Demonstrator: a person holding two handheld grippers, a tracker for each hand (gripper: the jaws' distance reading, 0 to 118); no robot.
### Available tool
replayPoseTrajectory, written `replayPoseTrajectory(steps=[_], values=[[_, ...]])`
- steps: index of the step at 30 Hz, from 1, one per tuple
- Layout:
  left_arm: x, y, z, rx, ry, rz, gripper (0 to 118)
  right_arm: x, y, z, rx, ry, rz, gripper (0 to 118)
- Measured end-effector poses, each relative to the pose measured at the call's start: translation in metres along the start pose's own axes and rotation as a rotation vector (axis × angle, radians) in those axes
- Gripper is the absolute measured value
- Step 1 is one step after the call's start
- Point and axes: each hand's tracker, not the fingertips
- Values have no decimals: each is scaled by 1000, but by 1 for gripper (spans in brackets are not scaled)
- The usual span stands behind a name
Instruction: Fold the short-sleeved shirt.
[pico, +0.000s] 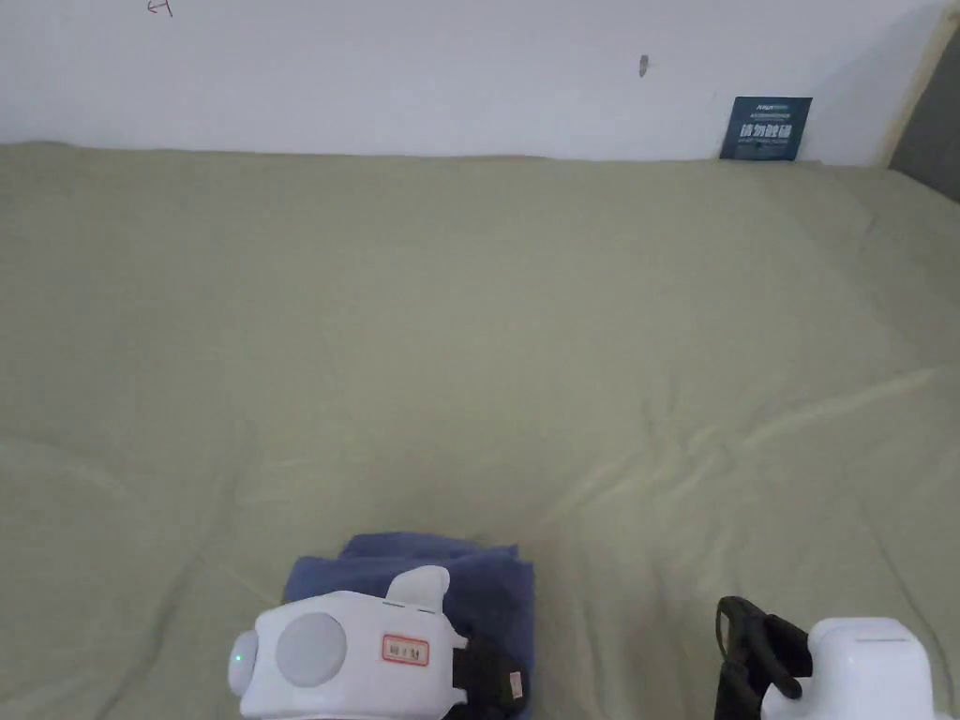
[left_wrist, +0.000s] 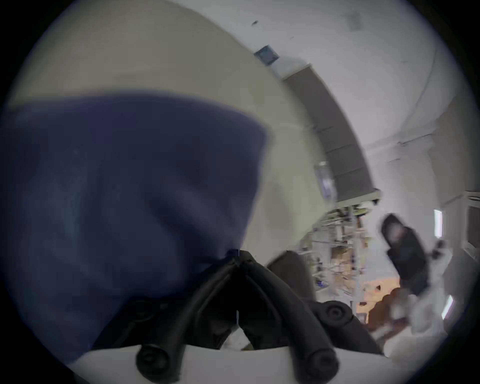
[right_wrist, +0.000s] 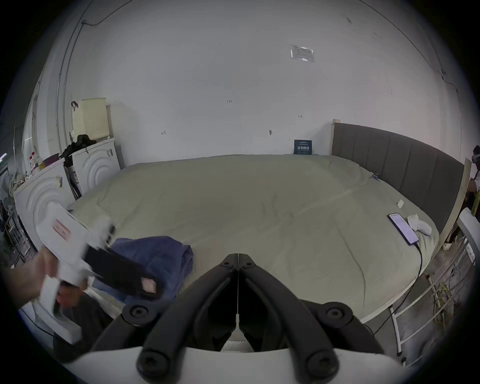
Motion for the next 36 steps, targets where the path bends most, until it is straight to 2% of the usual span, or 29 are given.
replayPoseTrajectory(steps=[2,3,6,9,11,12,16,18,22,24,25,27,28,30,31,32,34,36], values=[[1,2,-2,26,-113,-16,0,0,-2,0,-13,-1,8,0],[11,0,4,24,-78,-16,0,0,-2,-1,-20,1,9,0],[20,1,26,50,-102,-71,0,-4,-2,-7,-49,43,9,0],[14,3,71,121,-134,-83,0,-16,3,-27,-124,211,-49,0],[-4,3,105,183,-107,-79,0,-32,6,-48,-185,330,-61,0],[-12,2,121,206,-85,-79,0,-38,7,-61,-218,418,-91,0],[-51,1,166,257,24,-46,0,-52,-2,-127,-400,742,-327,0],[-68,3,176,275,82,-19,0,-59,-5,-154,-483,800,-364,0],[-87,5,180,255,92,10,0,-52,-26,-199,-602,834,-467,0],[-105,11,176,233,86,20,0,-40,-42,-222,-683,908,-582,0],[-109,12,173,223,82,26,0,-34,-50,-228,-690,910,-633,0],[-116,16,167,200,20,55,1,-22,-60,-239,-707,1009,-739,0],[-119,17,164,209,-24,60,12,-18,-64,-242,-710,1026,-781,0],[-123,21,156,193,-78,83,105,-19,-64,-235,-707,1023,-799,0],[-119,22,149,167,-110,92,118,-19,-65,-234,-703,1023,-799,0],[-120,24,140,139,-126,104,113,-19,-65,-233,-702,1026,-803,0],[-116,15,120,137,-124,175,112,-17,-68,-238,-699,1027,-801,0],[-128,35,122,119,-228,152,112,-15,-69,-239,-704,1032,-816,0]])
